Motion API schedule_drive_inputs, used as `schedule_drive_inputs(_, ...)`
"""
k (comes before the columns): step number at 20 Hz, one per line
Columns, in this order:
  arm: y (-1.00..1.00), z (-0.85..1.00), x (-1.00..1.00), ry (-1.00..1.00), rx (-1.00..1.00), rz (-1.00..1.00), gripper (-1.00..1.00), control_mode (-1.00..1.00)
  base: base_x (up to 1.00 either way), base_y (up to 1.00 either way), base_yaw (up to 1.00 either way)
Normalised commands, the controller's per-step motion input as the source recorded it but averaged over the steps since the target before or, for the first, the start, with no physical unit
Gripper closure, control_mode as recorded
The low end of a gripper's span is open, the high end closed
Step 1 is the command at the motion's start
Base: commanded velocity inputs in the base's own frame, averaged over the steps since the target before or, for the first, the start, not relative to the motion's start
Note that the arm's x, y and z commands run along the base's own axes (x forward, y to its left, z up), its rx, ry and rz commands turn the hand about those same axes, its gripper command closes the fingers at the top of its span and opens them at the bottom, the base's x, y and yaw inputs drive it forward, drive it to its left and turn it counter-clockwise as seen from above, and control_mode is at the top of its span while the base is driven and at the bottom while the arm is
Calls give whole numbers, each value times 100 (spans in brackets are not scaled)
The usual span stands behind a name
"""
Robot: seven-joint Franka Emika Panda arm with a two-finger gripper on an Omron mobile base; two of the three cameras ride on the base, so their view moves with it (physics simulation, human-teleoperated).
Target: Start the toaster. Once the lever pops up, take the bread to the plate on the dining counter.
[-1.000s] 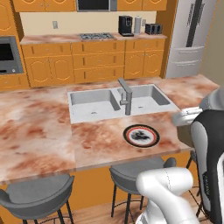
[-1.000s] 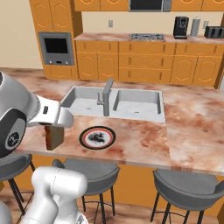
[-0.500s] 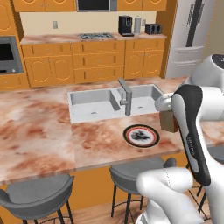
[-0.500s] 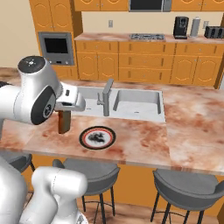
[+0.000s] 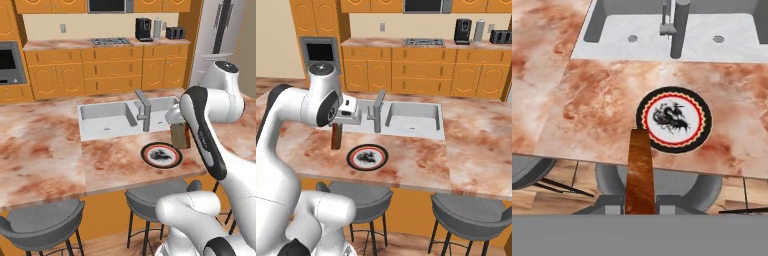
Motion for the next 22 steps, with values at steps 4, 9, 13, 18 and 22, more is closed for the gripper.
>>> schedule_drive_inputs(4,0,-46,37,9,3,5,100,-100,0,0,0)
schedule_drive_inputs(9,0,-37,39,7,1,3,100,-100,0,0,0)
schedule_drive_inputs(13,0,-34,34,4,0,1,100,-100,0,0,0)
schedule_drive_inputs(18,0,-33,30,4,0,0,100,-100,0,0,0)
schedule_drive_inputs(22,1,-39,29,2,0,0,100,-100,0,0,0)
